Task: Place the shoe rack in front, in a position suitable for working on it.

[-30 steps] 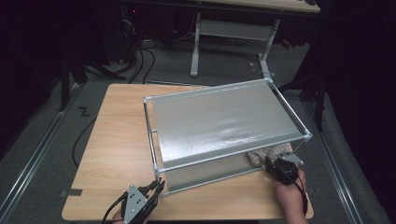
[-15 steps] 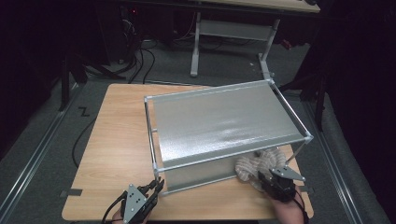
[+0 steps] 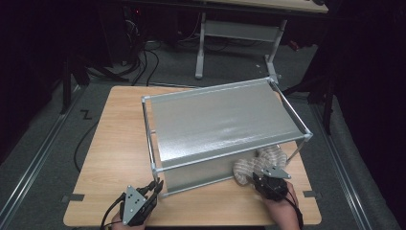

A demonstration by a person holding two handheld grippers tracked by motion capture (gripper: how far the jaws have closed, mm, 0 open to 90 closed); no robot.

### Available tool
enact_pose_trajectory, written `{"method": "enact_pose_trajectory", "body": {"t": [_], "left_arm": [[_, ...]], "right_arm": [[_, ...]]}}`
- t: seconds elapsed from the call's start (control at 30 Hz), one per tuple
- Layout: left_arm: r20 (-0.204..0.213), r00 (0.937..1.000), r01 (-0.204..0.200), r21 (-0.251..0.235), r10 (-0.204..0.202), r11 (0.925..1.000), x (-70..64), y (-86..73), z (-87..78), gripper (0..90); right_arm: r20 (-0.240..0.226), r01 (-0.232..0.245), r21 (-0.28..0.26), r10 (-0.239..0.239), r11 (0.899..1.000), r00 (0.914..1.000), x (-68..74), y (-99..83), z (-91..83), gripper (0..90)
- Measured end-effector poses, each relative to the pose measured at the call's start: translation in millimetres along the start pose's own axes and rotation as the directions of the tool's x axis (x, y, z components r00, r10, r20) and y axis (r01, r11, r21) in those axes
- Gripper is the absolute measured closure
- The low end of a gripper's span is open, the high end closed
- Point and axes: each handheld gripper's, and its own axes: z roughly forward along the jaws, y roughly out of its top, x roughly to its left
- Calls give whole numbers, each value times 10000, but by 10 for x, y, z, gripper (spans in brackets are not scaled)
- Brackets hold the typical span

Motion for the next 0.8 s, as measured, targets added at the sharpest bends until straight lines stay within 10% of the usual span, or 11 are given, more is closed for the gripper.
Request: {"method": "enact_pose_trajectory", "body": {"t": [0.43, 0.8], "left_arm": [[-724, 9957, 569, -92, -574, 9983, 301, -29, -19, 791], [-685, 9961, 558, -118, -565, 9984, 287, -33, -29, 768]], "right_arm": [[-298, 318, -210, -325, 9993, 9990, 228, 264, 231, 578], [-172, -205, -1872, 176, 9821, 9997, 112, 350, -86, 218]]}}
